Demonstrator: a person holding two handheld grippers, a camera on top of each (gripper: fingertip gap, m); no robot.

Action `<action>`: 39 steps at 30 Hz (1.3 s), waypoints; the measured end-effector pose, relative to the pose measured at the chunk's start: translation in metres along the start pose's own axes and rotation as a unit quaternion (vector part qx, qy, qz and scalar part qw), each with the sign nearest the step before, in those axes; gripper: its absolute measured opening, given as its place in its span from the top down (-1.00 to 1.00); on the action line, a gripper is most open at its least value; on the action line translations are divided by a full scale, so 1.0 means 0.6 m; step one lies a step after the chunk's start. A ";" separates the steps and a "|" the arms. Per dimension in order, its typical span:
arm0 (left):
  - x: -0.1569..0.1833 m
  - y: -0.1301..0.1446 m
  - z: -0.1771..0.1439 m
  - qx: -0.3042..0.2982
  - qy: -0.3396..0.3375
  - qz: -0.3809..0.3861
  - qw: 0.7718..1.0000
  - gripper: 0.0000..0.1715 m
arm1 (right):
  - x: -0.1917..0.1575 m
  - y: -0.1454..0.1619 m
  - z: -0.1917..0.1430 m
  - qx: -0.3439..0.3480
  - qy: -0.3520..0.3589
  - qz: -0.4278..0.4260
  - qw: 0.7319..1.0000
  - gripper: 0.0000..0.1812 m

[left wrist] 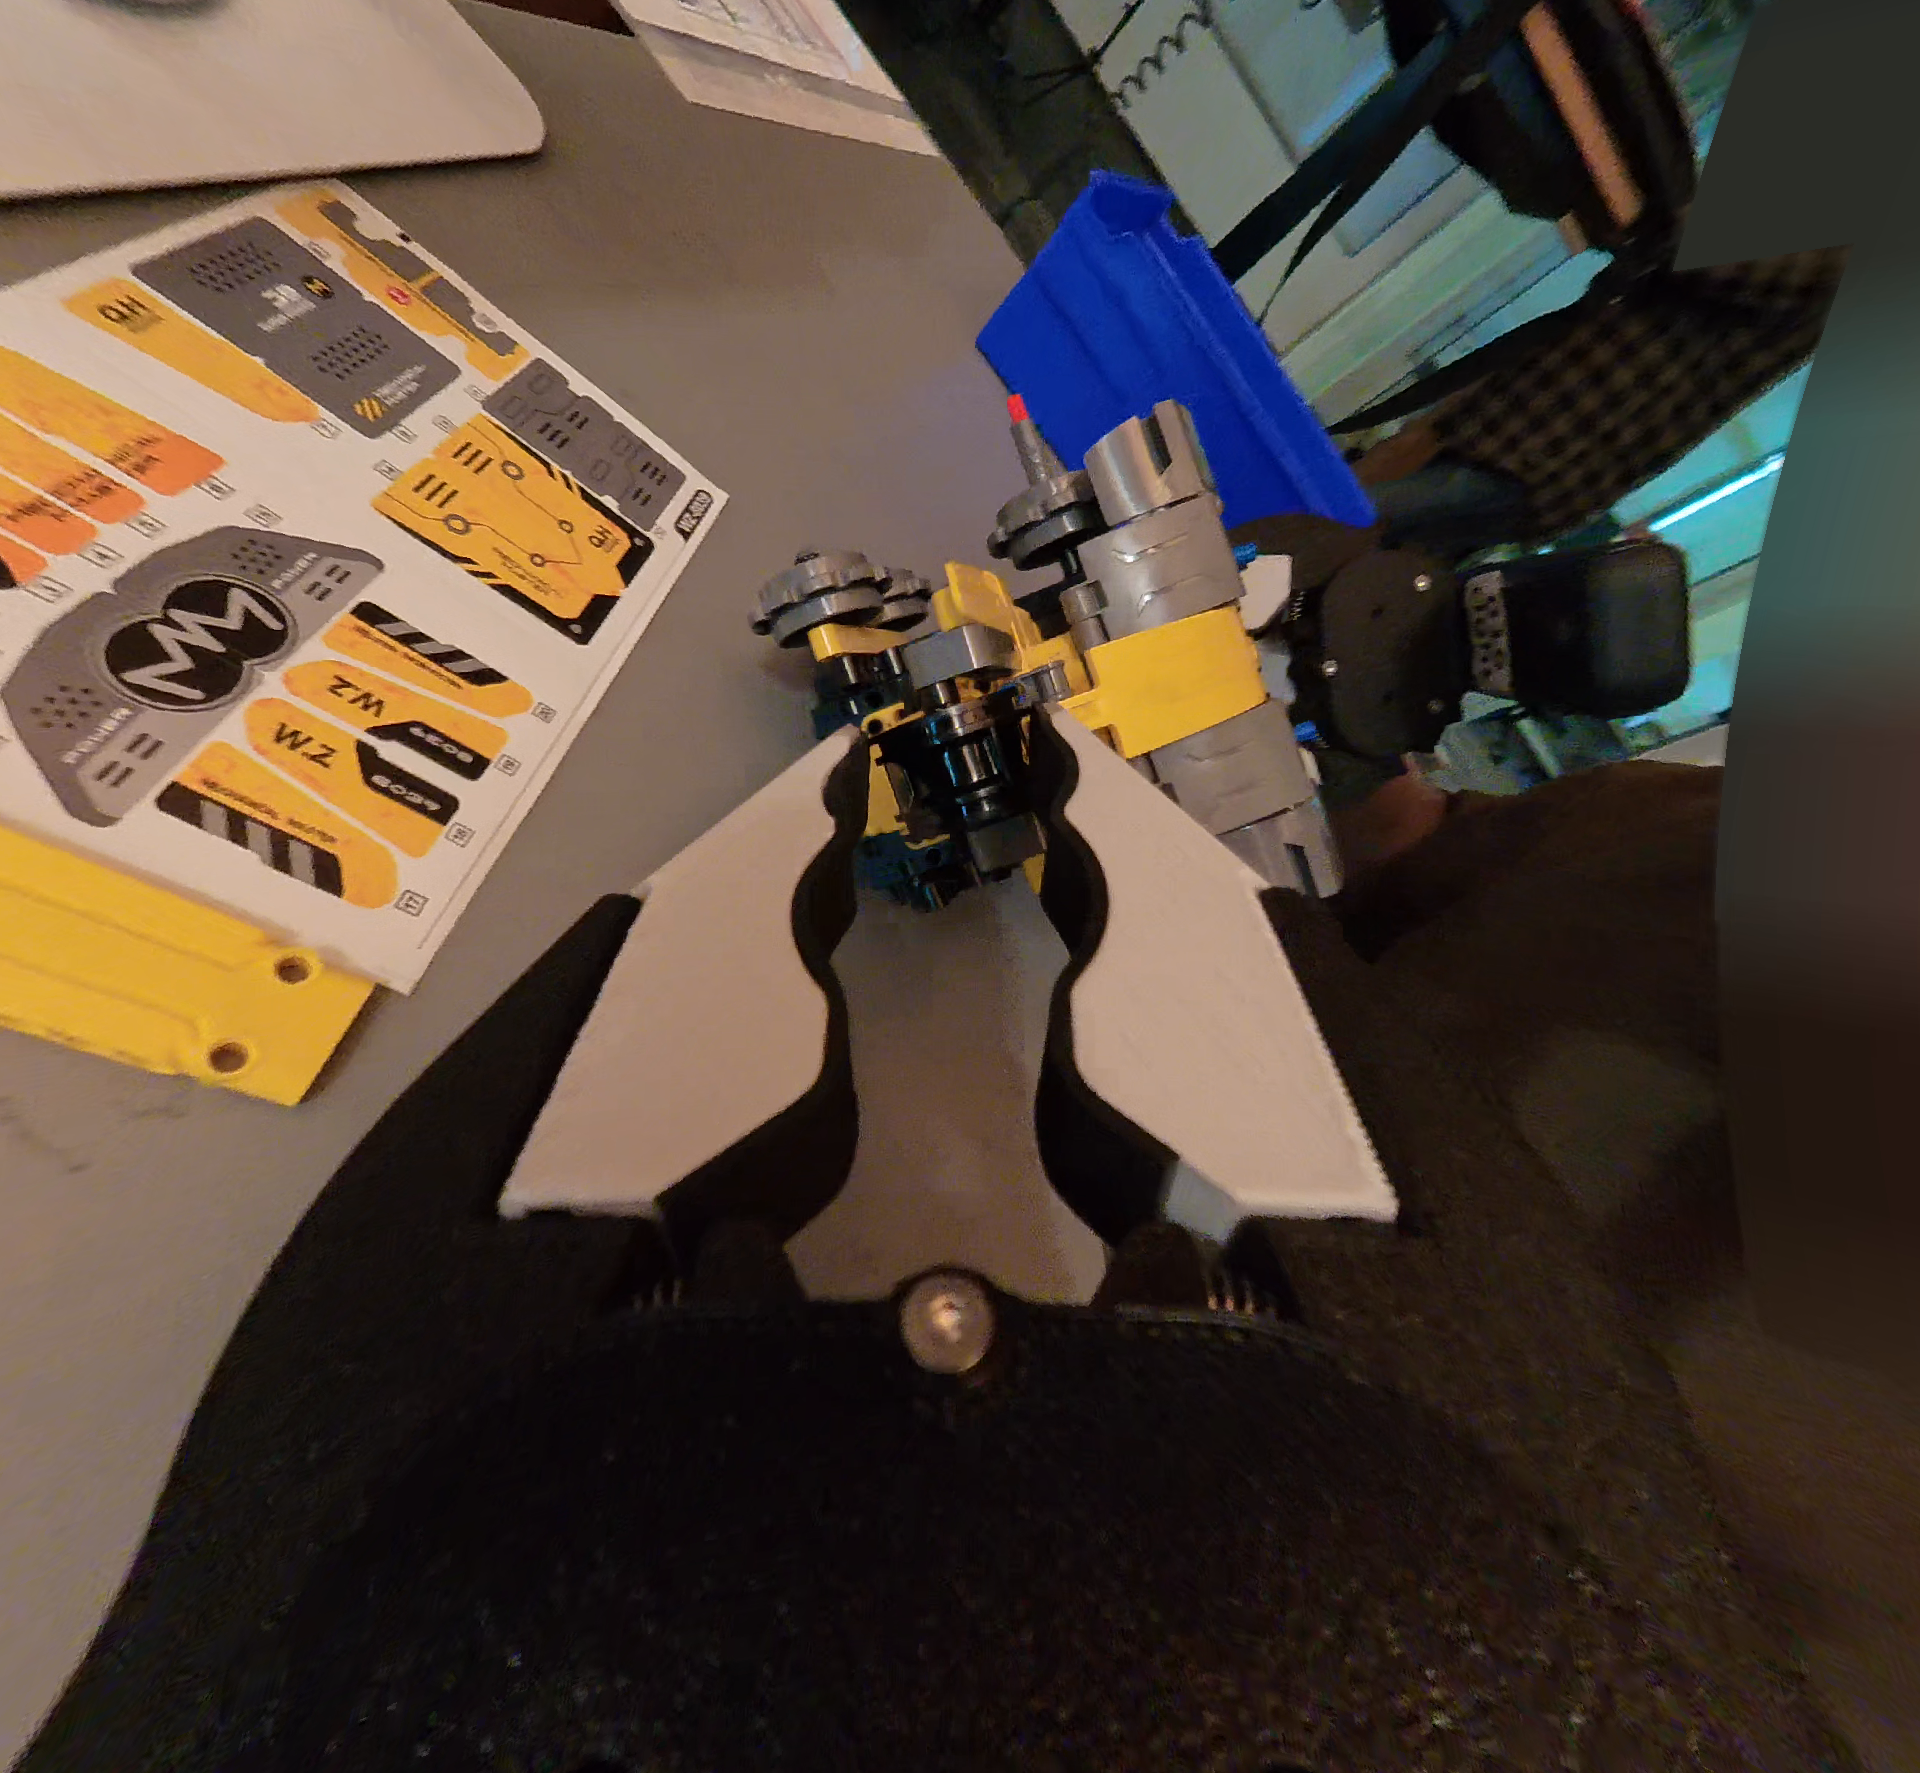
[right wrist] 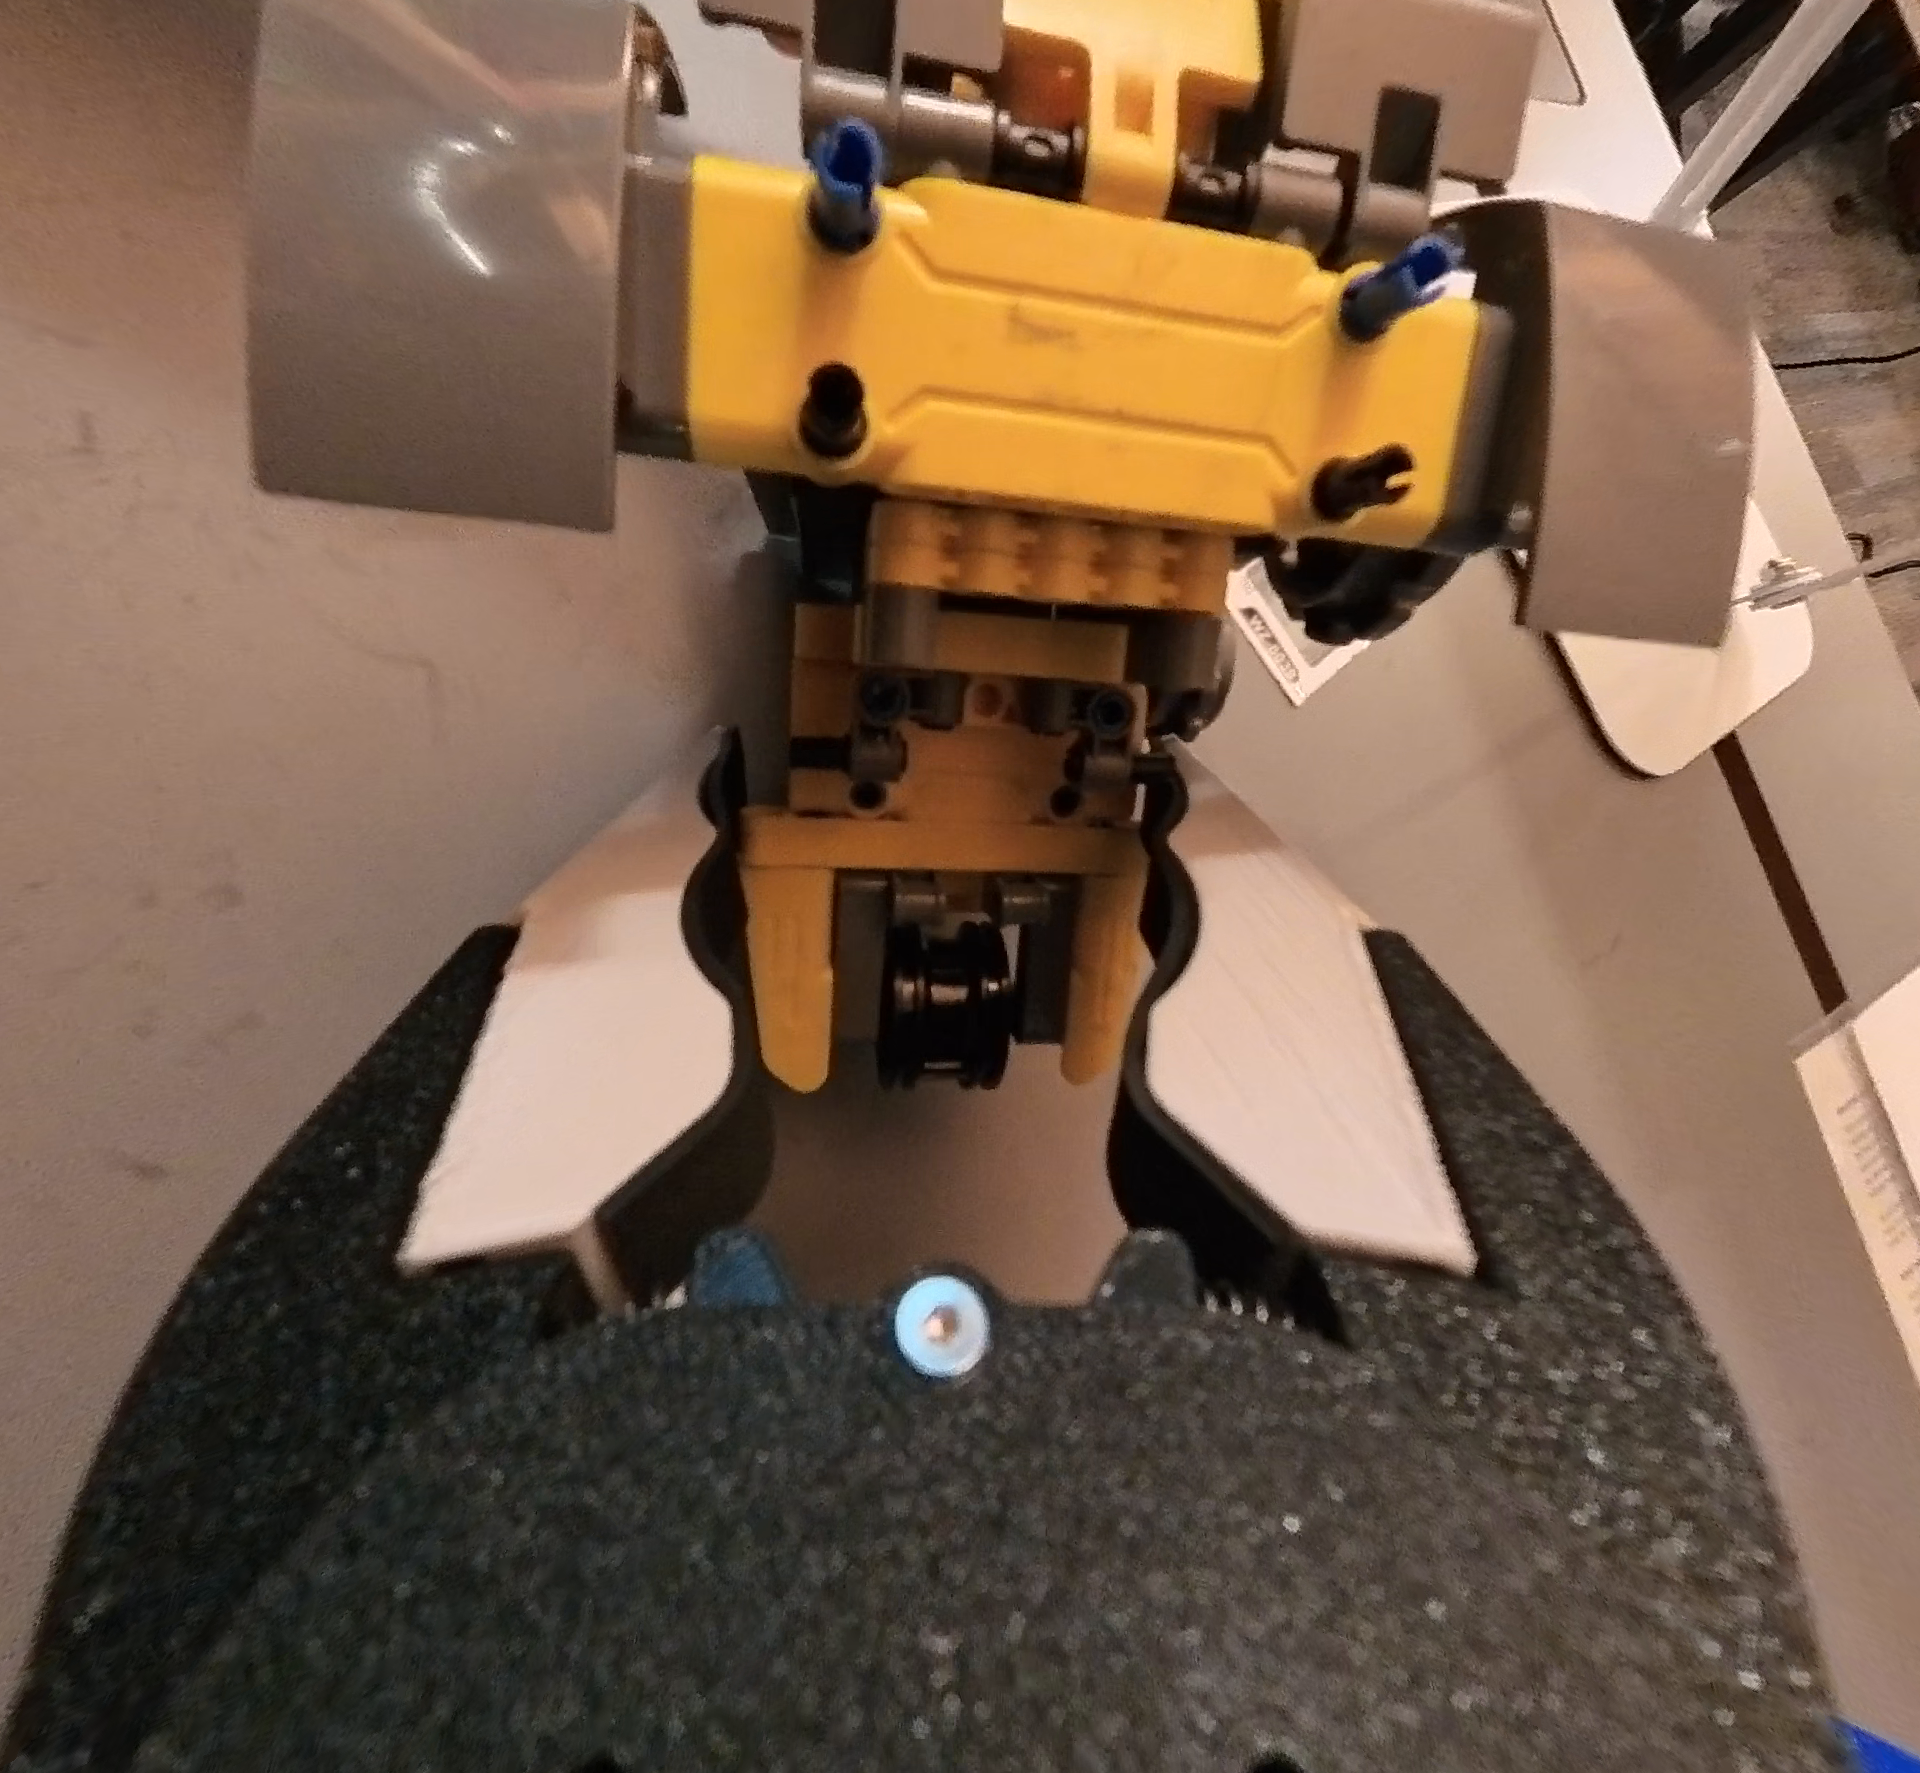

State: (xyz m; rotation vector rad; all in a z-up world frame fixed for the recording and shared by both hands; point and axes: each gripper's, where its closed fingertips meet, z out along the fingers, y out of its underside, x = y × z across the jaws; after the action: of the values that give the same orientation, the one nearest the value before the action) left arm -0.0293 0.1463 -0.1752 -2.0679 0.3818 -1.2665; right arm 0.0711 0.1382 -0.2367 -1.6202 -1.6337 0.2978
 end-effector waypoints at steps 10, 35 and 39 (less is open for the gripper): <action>-0.019 0.004 0.002 -0.009 -0.043 0.031 0.999 0.66 | -0.001 -0.013 -0.007 0.023 -0.009 0.010 1.000 0.16; -0.022 0.043 0.034 -0.040 0.062 -0.075 0.994 0.70 | 0.055 0.001 -0.038 0.065 -0.003 0.047 0.997 0.31; -0.024 0.038 0.031 -0.031 0.069 -0.082 0.994 0.69 | 0.058 -0.001 -0.043 0.072 -0.008 0.064 0.995 0.21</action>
State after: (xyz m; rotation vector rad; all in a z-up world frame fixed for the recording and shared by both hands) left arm -0.0177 0.1449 -0.2062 -2.1055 0.3224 -1.5177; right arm 0.0925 0.1609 -0.2064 -1.6182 -1.4865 0.4854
